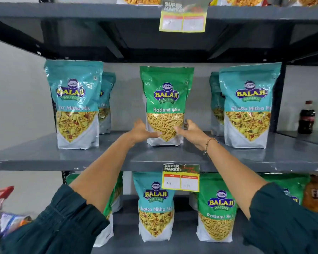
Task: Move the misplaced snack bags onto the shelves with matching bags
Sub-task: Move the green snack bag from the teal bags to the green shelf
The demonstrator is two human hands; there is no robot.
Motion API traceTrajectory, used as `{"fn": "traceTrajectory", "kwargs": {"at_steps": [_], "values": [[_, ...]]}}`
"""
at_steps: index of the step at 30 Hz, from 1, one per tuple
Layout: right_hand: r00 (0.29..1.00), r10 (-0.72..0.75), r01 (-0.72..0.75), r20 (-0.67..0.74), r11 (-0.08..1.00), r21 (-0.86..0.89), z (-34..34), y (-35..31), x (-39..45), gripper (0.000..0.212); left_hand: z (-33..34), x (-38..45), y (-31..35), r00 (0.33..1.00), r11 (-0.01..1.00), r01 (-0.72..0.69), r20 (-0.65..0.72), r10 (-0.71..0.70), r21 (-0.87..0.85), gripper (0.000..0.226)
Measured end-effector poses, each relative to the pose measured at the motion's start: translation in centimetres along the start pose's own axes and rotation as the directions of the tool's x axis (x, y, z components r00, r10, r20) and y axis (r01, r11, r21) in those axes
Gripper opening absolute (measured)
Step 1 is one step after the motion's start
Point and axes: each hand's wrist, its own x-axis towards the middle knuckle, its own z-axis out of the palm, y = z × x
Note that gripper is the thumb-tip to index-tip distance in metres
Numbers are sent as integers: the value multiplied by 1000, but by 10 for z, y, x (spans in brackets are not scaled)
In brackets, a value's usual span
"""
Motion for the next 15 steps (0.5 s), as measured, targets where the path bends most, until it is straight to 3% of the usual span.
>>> {"fn": "traceTrajectory", "kwargs": {"at_steps": [2, 5, 7, 11, 15], "values": [[999, -33, 30, 35, 997, 78, 1, 2, 6, 58, 2, 6, -1, 1000, 999, -22, -22, 21, -40, 105], [999, -49, 49, 9, 998, 40, 1, 7, 11, 58, 7, 2, 0, 994, 988, -102, 37, 107, -112, 59], [998, -55, 56, -39, 998, 27, -1, 8, 10, 62, 8, 1, 1, 991, 981, -133, -27, 131, -139, 45], [996, -59, 64, -69, 996, 66, -1, -1, -6, 61, 0, -11, -2, 991, 991, -108, -87, 101, -74, 39], [996, -41, 51, -79, 989, 141, 4, -14, -40, 59, -14, -52, 3, 986, 993, -117, -116, 118, 19, 61]]}}
